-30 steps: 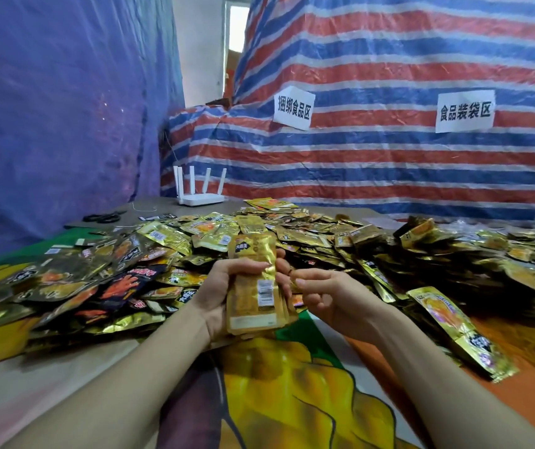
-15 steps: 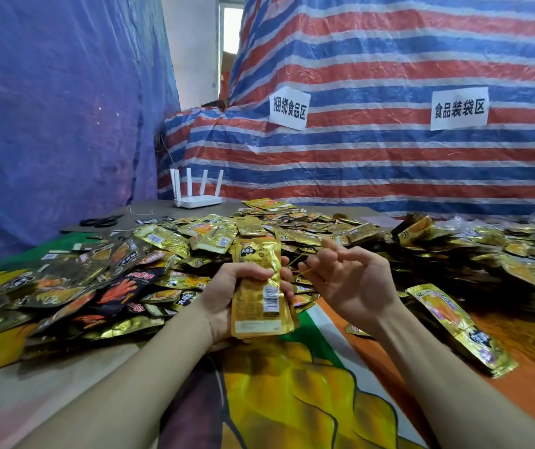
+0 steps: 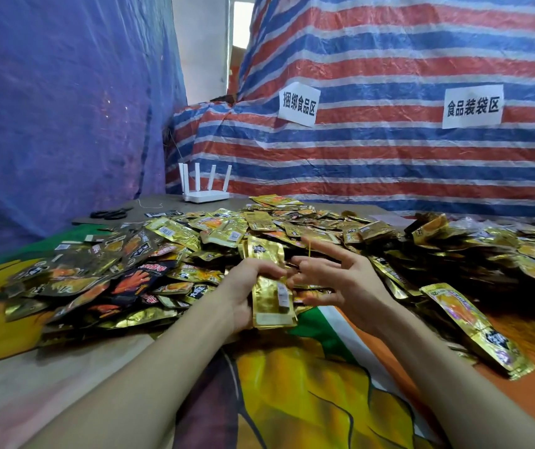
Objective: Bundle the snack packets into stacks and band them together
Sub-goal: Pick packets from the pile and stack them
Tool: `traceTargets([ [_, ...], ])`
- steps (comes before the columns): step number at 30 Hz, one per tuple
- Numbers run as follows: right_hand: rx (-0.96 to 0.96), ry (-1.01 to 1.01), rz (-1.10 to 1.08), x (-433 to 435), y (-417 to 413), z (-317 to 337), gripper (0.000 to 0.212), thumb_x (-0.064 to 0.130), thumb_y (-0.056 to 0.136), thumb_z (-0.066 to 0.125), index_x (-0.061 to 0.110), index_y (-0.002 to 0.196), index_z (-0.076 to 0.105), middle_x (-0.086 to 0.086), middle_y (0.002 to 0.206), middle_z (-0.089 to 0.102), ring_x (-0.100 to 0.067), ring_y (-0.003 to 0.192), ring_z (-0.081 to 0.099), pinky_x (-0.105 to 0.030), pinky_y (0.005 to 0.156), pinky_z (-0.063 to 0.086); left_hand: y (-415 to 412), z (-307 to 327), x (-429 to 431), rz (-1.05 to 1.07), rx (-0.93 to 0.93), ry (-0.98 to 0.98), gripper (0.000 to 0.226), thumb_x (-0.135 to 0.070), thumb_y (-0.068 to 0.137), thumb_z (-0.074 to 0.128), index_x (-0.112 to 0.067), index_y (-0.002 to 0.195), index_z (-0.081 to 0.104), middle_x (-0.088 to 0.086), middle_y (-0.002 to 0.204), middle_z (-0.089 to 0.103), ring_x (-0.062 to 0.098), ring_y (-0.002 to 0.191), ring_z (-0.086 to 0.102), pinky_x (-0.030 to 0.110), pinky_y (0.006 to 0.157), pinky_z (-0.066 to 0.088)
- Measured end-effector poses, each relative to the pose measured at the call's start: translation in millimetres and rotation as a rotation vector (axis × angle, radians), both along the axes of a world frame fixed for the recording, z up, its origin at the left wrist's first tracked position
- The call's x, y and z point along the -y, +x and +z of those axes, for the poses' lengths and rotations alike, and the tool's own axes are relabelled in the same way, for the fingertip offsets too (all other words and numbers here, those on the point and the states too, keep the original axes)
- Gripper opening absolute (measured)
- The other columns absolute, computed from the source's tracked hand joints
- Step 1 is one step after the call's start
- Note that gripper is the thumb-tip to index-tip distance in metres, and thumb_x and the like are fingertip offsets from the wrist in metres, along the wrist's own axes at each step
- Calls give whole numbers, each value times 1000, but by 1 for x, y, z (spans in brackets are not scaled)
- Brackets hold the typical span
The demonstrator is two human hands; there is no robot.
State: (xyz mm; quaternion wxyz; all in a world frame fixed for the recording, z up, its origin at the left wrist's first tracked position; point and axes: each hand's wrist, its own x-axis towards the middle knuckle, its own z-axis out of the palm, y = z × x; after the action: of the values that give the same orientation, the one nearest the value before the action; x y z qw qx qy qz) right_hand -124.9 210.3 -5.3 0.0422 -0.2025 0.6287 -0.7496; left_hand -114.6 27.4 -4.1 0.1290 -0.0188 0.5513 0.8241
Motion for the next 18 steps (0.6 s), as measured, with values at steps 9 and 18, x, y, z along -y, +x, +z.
traceTargets([
  [9,-194,171,-63,49,20,-15,60,19,65,90,38,119,70,5,131,65,-26,115,68,-51,93,58,0,7,-11,505,-145,233,43,-11,84,76,3,121,62,16,104,71,34,87,71,49,80,60],
  [18,-417,34,-229,53,37,-7,59,-15,69,82,9,119,63,0,121,66,-8,107,69,-23,85,57,4,7,-23,262,-243,369,26,-20,95,58,-9,108,78,15,116,73,32,106,71,49,95,56],
])
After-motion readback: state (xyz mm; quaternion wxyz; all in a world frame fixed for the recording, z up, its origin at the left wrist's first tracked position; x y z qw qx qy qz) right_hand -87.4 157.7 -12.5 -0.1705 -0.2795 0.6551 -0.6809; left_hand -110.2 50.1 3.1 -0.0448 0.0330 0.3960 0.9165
